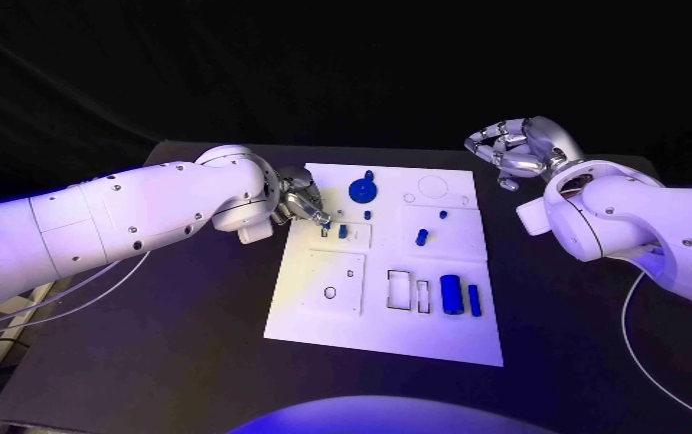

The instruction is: Assemble the parts on the task board

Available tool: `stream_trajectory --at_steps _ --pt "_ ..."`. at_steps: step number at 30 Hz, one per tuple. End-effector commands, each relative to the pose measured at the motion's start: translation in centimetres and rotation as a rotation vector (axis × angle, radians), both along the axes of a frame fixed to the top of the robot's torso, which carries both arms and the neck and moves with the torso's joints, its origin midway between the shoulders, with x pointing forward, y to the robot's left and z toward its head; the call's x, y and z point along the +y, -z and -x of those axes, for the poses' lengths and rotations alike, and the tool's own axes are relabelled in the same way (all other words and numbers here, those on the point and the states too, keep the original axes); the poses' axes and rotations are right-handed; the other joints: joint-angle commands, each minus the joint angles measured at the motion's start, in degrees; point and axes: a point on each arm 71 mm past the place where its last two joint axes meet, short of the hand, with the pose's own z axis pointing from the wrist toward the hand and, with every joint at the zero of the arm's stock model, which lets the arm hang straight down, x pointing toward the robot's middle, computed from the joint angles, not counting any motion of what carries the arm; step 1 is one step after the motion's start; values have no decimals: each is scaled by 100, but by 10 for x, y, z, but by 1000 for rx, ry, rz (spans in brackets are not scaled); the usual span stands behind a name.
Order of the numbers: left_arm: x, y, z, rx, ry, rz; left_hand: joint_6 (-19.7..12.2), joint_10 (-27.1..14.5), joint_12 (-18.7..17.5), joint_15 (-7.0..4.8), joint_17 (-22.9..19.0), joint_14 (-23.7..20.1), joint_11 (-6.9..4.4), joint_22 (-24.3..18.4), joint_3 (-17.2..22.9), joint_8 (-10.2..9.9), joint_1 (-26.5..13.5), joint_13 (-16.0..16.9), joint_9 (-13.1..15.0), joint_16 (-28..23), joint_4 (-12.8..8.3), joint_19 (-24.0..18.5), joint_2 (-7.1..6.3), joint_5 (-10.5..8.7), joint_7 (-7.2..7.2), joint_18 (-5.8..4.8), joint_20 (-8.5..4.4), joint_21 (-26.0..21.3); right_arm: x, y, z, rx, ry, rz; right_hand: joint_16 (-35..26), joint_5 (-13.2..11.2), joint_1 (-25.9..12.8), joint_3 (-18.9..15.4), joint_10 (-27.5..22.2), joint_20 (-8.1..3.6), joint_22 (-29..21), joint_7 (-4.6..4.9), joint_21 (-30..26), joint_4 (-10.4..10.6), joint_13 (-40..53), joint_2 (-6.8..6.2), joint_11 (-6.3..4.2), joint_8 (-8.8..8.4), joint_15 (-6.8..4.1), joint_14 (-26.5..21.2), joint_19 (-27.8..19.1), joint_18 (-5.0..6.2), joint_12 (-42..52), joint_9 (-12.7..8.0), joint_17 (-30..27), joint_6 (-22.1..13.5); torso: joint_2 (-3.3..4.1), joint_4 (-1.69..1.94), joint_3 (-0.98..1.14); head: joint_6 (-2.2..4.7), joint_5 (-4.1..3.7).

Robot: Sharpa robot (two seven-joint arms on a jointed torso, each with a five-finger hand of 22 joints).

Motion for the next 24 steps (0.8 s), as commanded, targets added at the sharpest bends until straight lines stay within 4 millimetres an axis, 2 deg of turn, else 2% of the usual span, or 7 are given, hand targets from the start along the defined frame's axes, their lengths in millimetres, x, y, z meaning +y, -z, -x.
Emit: stream_trajectory --at_steps 1,9,17,24 --pt "-1 0 -1 -36 12 -36 74 51 30 -36 609 412 -6 5 1023 31 9 2 3 27 -1060 44 44 25 -27 -26 -9 23 1 0 0 -3 -8 1 -25 31 8 7 -17 -17 -4 -7 -19 -1 -9 41 1 29 -23 256 -31 49 -29 -11 241 -44 3 -5 5 -12 7" --pt "-3 5 0 -20 31 -56 87 66 32 -42 641 419 -13 12 1022 35 -8 2 2 39 -1075 48 30 78 -33 -27 -14 28 0 0 0 -3 -7 1 -25 31 8 7 -17 -17 -4 -7 -19 -1 -9 41 1 29 -23 256 -31 49 -29 -11 241 -44 -2 6 3 -25 -8" --pt "-4 7 2 1 58 -77 95 62 15 -46 675 426 -18 6 1021 34 -5 -24 0 51 -1099 42 16 102 -38 -25 -18 27 0 1 1 -4 -6 1 -25 31 8 7 -17 -17 -4 -7 -19 -1 -9 41 1 29 -23 256 -31 49 -29 -11 241 -44 -1 -8 7 -36 3" --pt "-4 9 1 5 65 -94 96 62 14 -46 677 427 -18 7 1022 33 -4 -26 -1 51 -1103 43 15 104 -39 -26 -18 27 0 1 1 -5 -5 0 -27 44 2 6 -16 -17 -3 -7 -19 4 -11 49 1 33 -23 256 -28 49 -29 -12 238 -44 -2 4 6 -36 -5"
